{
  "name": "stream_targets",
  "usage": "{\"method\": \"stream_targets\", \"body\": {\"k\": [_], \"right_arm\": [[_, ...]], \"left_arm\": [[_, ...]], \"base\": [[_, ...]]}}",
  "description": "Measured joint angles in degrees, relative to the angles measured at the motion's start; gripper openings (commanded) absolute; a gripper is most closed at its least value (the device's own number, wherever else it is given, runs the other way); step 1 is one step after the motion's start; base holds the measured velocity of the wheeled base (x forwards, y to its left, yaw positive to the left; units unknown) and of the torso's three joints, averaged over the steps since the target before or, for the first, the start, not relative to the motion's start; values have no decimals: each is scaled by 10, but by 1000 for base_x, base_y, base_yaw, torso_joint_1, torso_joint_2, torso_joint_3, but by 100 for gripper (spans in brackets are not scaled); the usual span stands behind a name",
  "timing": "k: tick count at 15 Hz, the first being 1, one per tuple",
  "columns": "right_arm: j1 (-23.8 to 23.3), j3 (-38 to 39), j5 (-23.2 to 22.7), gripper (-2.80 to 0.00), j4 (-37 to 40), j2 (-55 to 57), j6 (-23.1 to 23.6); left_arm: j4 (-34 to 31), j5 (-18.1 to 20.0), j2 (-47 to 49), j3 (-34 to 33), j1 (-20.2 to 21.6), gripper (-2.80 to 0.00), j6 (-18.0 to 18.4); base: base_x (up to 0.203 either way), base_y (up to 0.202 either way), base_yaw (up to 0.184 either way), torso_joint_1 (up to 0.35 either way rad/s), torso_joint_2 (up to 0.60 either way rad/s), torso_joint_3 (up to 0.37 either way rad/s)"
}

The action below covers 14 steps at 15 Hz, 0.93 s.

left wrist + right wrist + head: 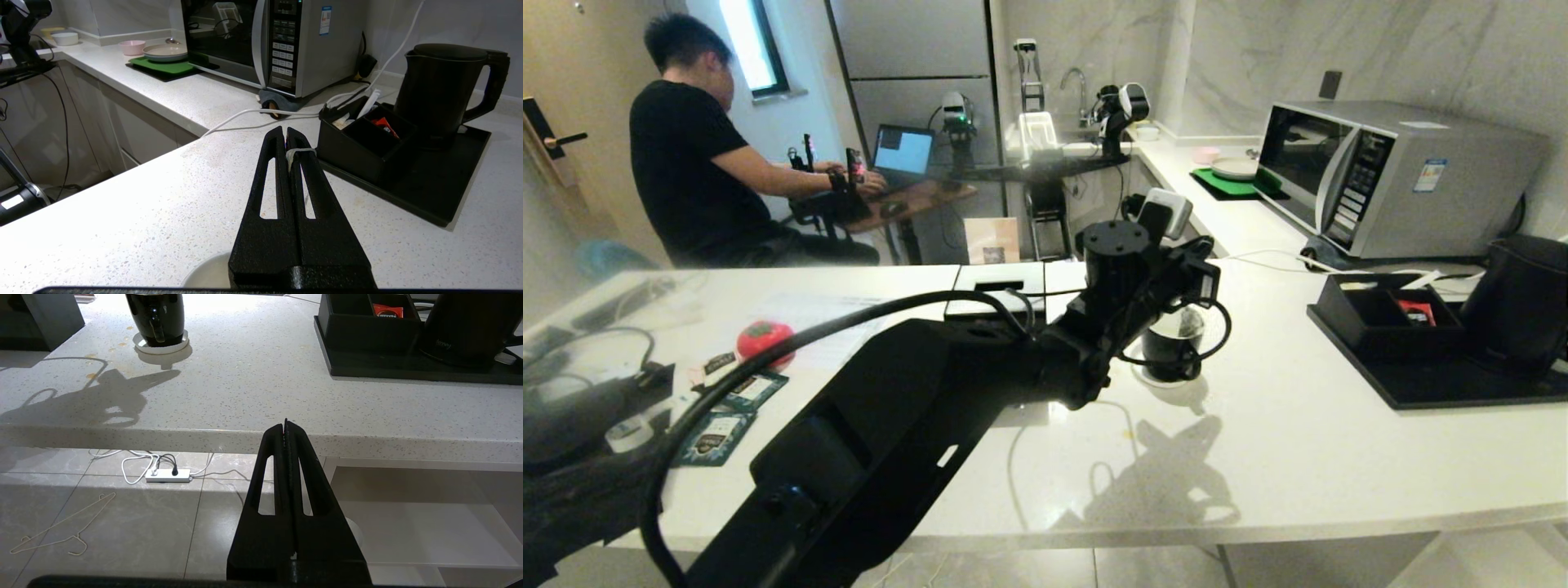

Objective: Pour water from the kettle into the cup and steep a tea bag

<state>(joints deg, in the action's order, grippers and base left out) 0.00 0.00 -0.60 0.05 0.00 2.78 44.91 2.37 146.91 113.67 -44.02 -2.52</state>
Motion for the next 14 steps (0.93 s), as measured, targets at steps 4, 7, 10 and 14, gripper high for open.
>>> {"method": "stream_targets", "body": {"k": [4,7,10,14], "right_arm": [[0,0,0,-280,0,0,0],[0,0,0,-280,0,0,0],[0,0,0,-280,0,0,0],[0,0,0,-280,0,0,0]], "left_arm": [[3,0,5,0,1,-280,0],[3,0,9,0,1,-280,1],[4,0,13,0,6,-280,2],[6,0,24,0,11,-280,7]], "base": [[0,0,0,0,0,0],[0,0,0,0,0,0],[0,0,0,0,0,0],[0,0,0,0,0,0]]}}
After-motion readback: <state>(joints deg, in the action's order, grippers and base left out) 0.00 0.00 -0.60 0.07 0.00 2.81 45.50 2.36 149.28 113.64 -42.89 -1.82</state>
